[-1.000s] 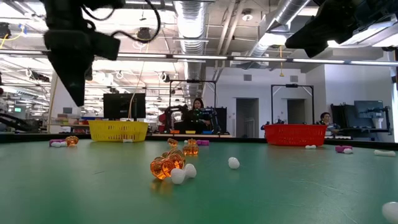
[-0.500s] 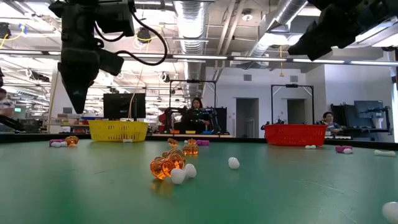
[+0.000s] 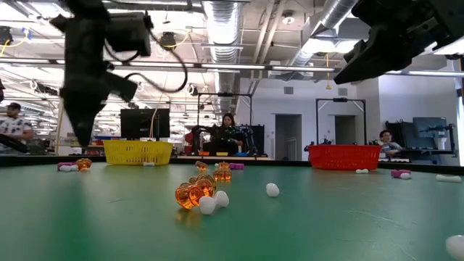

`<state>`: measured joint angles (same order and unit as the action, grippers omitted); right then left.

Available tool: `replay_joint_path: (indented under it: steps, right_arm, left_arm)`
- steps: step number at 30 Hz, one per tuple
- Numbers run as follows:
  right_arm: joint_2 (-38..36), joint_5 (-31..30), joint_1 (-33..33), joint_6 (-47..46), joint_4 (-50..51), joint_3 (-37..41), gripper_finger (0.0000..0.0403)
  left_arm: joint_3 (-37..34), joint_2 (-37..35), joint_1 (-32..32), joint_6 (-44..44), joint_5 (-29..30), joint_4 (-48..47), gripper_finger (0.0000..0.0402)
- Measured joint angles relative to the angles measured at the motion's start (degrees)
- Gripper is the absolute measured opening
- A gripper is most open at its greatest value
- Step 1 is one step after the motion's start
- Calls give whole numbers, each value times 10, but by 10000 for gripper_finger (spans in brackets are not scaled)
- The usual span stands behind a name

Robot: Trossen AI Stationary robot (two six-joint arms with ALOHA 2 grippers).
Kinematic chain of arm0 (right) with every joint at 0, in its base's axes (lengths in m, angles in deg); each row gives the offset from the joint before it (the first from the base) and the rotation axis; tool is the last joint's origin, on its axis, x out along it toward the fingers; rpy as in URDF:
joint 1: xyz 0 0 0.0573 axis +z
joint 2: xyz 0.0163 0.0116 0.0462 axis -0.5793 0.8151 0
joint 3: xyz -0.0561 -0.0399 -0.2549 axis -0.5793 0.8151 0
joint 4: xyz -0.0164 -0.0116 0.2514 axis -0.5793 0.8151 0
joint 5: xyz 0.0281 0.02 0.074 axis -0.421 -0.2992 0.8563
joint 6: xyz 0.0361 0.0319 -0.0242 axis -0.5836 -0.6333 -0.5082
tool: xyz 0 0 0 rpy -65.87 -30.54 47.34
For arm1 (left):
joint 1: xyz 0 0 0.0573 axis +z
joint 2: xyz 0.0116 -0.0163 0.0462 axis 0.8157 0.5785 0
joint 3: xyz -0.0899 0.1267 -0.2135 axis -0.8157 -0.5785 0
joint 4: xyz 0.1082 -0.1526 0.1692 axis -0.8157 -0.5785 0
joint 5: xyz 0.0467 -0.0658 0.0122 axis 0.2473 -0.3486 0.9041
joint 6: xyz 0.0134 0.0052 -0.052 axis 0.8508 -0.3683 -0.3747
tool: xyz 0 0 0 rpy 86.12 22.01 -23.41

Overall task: Sort Halloween decoration
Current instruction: Put the pumpkin toy into the orange bin

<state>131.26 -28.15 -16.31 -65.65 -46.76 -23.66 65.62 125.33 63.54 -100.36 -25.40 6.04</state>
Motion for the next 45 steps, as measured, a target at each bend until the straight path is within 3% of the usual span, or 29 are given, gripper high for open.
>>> replay_joint_path:
  steps: [8, 13, 19, 26, 36, 45]
  right_arm:
    - [-1, 0, 0, 4, -13, 0, 63]
    - [-1, 0, -1, 4, -23, 0, 63]
    - [-1, 0, -1, 4, -26, 0, 63]
    - [-1, 0, -1, 4, -29, 0, 63]
    - [-1, 0, -1, 4, -30, 0, 63]
    - [-1, 0, -1, 4, -30, 0, 63]
  left_arm:
    - [-82, 0, 0, 12, -37, 135, 117]
    - [-105, -3, 0, 6, -18, 154, 117]
    - [-109, -2, 0, 27, -32, 173, 114]
    - [-109, -2, 0, 60, -37, 181, 62]
    - [-84, 0, -5, 76, -66, 202, 42]
    - [-61, 0, -8, 78, -92, 451, 14]
